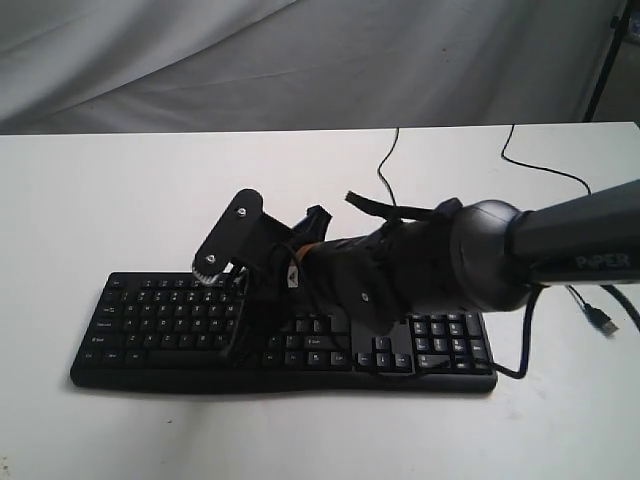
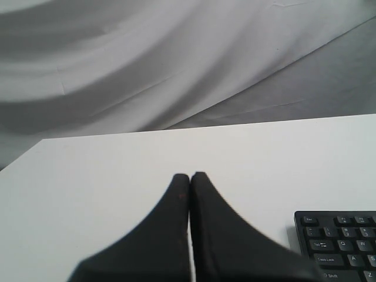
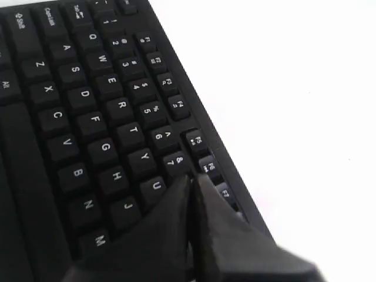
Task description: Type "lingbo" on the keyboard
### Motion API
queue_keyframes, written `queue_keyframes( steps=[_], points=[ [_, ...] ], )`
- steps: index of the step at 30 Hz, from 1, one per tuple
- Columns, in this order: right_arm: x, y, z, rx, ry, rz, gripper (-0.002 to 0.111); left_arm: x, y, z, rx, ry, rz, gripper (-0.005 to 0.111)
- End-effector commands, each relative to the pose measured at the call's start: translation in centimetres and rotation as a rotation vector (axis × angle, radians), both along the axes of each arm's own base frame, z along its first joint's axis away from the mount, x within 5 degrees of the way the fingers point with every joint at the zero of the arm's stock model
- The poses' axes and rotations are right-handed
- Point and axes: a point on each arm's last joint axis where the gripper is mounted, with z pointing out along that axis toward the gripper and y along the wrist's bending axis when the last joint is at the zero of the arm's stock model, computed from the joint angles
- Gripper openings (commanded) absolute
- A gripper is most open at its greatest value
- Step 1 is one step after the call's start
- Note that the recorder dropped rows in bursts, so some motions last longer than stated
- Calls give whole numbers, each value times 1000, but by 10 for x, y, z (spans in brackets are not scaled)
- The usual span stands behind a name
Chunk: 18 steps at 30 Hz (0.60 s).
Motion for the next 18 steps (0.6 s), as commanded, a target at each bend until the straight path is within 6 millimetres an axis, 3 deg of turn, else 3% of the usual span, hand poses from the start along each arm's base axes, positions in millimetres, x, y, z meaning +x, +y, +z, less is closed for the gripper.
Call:
queue_keyframes(
  steps=[1, 10, 18],
  points=[
    [11, 5, -6, -25, 6, 19, 0, 0, 0, -2, -4, 4, -4, 1],
    [11, 8, -25, -58, 32, 38, 0, 0, 0, -2, -4, 4, -4, 1],
    [11, 8, -28, -60, 36, 38, 0, 0, 0, -2, -4, 4, -4, 1]
  ],
)
